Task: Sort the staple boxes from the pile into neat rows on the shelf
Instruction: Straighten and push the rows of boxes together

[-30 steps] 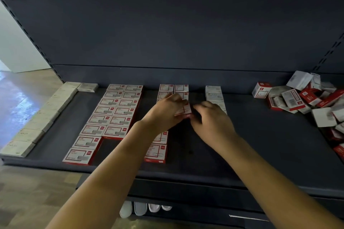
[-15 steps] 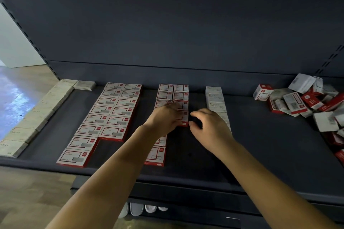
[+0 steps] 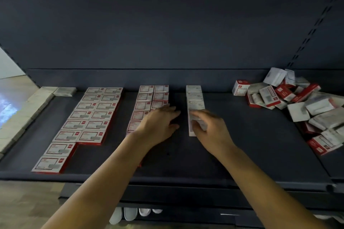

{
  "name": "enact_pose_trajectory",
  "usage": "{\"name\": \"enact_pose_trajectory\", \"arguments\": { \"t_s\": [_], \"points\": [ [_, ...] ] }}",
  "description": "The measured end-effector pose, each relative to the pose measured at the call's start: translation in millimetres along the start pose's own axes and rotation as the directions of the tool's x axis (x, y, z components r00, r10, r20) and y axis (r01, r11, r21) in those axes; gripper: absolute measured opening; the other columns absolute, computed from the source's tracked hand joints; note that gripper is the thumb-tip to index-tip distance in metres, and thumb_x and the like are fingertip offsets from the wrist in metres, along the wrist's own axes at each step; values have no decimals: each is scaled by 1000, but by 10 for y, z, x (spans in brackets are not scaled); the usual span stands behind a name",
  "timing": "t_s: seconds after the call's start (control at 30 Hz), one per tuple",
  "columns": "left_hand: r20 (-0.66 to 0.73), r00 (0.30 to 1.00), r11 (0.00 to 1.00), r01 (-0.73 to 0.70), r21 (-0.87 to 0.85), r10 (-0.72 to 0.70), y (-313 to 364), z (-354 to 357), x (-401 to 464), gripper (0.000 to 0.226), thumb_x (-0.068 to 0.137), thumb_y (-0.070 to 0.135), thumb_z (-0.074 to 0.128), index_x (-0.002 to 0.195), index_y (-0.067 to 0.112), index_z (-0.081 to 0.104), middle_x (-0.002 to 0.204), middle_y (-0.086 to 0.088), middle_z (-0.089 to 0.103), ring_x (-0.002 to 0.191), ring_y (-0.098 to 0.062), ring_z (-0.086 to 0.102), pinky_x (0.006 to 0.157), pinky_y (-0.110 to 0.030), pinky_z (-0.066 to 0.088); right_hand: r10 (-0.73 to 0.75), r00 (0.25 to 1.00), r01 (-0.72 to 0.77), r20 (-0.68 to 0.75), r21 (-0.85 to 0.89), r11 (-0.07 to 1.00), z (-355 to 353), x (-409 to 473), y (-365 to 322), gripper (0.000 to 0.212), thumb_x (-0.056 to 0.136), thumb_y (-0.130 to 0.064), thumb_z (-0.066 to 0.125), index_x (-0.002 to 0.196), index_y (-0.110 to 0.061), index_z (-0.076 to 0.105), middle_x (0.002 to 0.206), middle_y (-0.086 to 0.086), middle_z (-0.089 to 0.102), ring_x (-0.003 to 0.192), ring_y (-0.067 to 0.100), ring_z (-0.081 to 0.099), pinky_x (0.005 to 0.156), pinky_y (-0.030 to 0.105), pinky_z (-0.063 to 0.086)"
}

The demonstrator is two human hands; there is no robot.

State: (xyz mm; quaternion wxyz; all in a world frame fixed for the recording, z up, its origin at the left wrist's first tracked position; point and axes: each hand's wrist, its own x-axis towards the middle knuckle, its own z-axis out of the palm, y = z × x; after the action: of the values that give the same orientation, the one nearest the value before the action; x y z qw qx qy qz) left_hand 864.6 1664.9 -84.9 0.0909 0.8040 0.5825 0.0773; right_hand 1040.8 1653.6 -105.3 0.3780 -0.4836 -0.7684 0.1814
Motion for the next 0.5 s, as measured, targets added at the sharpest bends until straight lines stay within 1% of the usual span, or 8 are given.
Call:
{"name": "enact_pose_trajectory", "arguments": {
  "t_s": [0.03,0.1,0.13,0.17,0.23,0.3,0.4,0.5],
  "points": [
    [-49,998,998,-51,-27,49,157,19,-32,52,94,29,52,143,19,36,152,0,31,142,-15,20,115,-29,19,-18,999,19,-40,21,1000,-69,-36,66,29,84,-2,61,112,-4,65,109,8,66,99,16,62,85,22,49],
    [-148,980,988,-141,-62,130,445,105,-70,48,94,26,52,140,17,42,148,-1,38,140,-16,25,114,-31,24,-45,991,49,-127,25,998,-215,-135,203,27,80,0,60,107,-2,66,101,5,66,92,6,59,81,9,45],
    [-189,968,981,-179,-77,162,578,158,-73,44,93,24,53,136,15,49,142,-3,47,136,-18,35,111,-36,32,-45,986,48,-161,16,999,-291,-198,279,26,80,-1,59,105,-1,67,99,4,66,90,2,57,81,7,43],
    [-246,950,972,-218,-88,191,703,222,-61,38,91,23,54,128,12,57,132,-5,57,128,-22,47,104,-40,42,-36,982,37,-186,4,999,-370,-268,359,26,80,-2,58,104,-1,67,99,5,66,90,1,56,83,8,43],
    [-356,907,953,-280,-112,225,958,366,-13,34,87,25,48,110,11,68,110,-5,69,106,-23,63,88,-36,53,-16,975,11,-222,-24,1000,-542,-412,542,27,79,-2,57,103,-1,67,100,9,67,93,5,56,85,10,43],
    [-381,889,938,-322,-131,252,1241,503,47,35,84,25,44,102,11,71,102,-4,71,96,-21,67,81,-31,54,-7,966,-9,-258,-62,998,-730,-549,728,27,76,1,57,101,0,68,98,10,67,92,9,57,84,10,44],
    [-403,864,908,-389,-153,302,1639,692,185,34,82,22,46,98,9,72,99,-5,71,92,-23,67,79,-33,55,12,954,-44,-299,-102,994,-1029,-707,963,25,75,5,56,96,1,68,94,12,67,88,10,57,82,5,41],
    [-393,861,888,-420,-189,324,1920,840,351,34,82,22,46,98,9,73,99,-5,71,92,-24,67,79,-34,55,34,943,-79,-331,-123,989,-1294,-811,1163,24,77,4,54,95,2,68,93,14,67,87,10,56,82,3,38]
  ]
}}
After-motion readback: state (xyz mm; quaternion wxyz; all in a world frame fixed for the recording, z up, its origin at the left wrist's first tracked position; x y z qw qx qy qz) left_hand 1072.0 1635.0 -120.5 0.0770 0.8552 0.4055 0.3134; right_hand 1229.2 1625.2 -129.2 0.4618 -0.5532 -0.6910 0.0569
